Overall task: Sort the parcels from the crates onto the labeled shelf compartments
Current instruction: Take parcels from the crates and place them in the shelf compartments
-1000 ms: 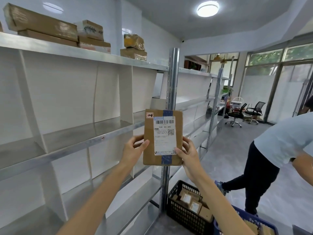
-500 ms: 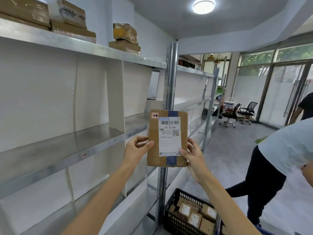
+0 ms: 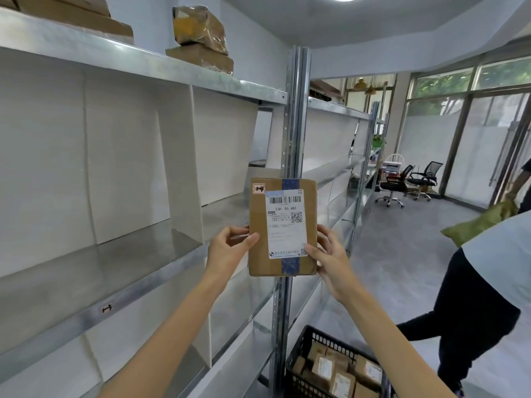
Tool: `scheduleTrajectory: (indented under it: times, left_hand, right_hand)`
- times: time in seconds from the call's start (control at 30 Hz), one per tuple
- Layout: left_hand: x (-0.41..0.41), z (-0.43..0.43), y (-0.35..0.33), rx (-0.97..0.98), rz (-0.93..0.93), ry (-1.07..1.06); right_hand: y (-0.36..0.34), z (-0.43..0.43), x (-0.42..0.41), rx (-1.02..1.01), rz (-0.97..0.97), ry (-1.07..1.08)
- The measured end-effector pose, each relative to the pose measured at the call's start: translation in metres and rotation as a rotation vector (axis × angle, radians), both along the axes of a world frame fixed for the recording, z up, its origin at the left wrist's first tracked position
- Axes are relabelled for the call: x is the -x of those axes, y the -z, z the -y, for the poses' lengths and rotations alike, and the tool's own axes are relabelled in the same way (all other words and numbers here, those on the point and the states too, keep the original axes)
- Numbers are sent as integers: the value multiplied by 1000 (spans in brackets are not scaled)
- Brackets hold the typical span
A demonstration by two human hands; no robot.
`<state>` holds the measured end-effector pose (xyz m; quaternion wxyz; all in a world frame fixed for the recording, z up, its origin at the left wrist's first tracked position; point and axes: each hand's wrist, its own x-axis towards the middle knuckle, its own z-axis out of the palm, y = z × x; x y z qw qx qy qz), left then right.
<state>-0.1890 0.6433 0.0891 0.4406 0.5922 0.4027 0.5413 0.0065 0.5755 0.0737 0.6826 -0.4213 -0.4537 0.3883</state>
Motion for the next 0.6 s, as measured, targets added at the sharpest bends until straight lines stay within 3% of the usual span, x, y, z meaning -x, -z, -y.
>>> scheduleTrajectory:
  times: [0.6]
  left_hand:
    - [-96, -87, -18, -66, 45, -362]
  right_hand:
    - [-20, -157, -95, -82, 58, -250]
